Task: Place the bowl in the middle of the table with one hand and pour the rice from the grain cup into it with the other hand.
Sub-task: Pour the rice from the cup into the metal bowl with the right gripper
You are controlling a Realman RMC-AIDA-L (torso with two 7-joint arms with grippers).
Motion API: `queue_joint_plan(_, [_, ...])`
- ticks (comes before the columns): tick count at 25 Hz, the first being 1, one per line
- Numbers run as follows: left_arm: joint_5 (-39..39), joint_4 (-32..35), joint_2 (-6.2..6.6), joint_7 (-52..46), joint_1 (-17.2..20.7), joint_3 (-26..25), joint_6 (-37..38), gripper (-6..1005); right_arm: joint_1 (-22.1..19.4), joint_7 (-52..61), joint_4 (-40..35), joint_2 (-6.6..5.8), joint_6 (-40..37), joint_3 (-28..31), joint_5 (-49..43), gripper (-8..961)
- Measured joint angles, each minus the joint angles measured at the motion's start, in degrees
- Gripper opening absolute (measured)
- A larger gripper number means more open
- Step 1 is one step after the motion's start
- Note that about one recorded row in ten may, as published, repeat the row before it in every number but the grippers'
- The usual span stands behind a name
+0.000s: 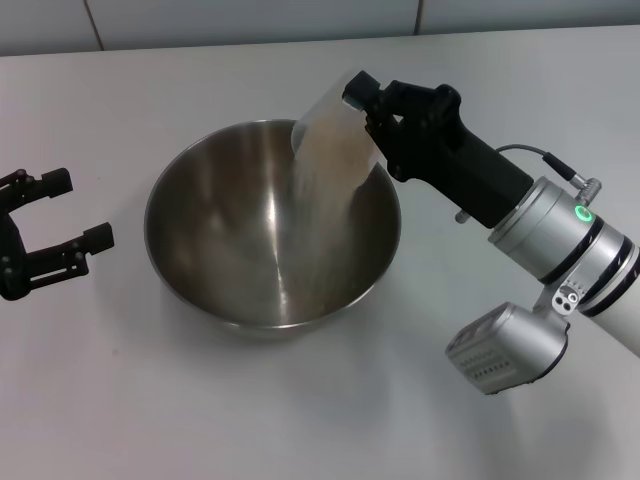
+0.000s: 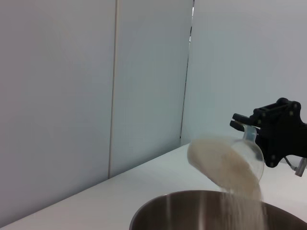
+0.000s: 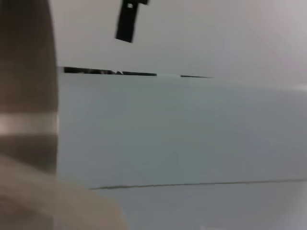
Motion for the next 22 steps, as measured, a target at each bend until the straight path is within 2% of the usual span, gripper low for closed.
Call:
queue_joint_plan(5, [-0.1, 0.0, -0.13, 0.1, 0.0, -0.4, 0.0, 846, -0.2, -5.5, 0.0, 0.0, -0.3, 0.0, -0.1, 7])
queue_joint_plan(22, [-0.2, -0.1, -0.22, 0.2, -0.1, -0.5, 0.0, 846, -0.3, -13.7, 0.6, -0.01, -0.6, 0.0, -4.8, 6])
